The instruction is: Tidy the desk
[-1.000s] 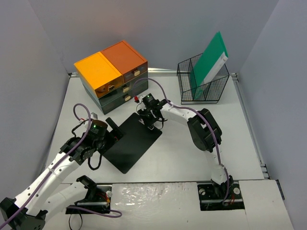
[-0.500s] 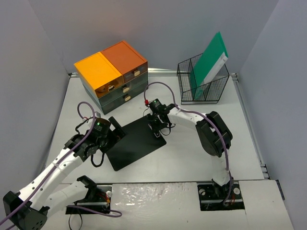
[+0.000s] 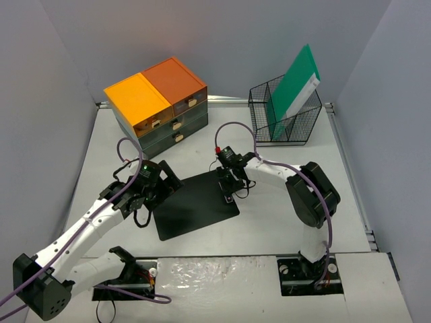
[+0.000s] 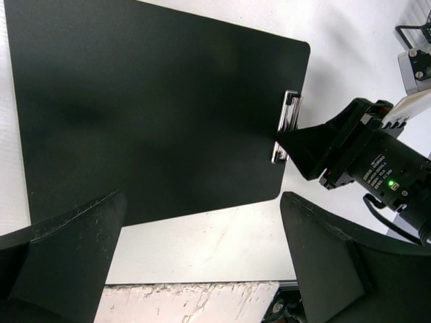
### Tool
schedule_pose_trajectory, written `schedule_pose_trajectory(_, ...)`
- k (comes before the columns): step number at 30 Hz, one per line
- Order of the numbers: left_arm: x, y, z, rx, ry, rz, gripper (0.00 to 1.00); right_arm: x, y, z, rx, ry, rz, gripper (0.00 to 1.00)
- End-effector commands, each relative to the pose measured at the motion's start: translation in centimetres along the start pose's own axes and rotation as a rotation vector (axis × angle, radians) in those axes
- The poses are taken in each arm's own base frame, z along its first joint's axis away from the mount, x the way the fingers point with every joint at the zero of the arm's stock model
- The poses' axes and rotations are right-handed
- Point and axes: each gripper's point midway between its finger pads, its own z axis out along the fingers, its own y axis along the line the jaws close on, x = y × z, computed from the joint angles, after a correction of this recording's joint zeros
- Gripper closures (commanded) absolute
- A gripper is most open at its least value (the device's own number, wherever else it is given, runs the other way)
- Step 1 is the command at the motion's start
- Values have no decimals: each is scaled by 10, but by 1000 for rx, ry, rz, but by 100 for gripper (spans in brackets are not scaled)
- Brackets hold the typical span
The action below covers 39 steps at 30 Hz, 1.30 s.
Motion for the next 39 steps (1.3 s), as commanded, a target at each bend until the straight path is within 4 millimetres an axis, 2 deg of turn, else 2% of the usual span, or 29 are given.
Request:
schedule_pose_trajectory(1,-14,-34,-11,104,-35,5,3,6,-2,-14,40,-6,-3,67)
schedule_pose_trajectory(9,-16,-33,-11,102,-43,1,3,-3,-2,-7,64,-9,-66,57)
schedule_pose_trajectory(25,-16,-32,-11,96,-45,-2,3,-18,-5,15,114,-1,-140,58)
schedule_pose_trajectory(31,-16,-30,-13,88,-45,-1,3,-11,-6,10,112,13,-118,58)
schedule_pose_trajectory(39,-16,-31,-13,85,-41,4,3,8,-17,3,138,34,-110,59)
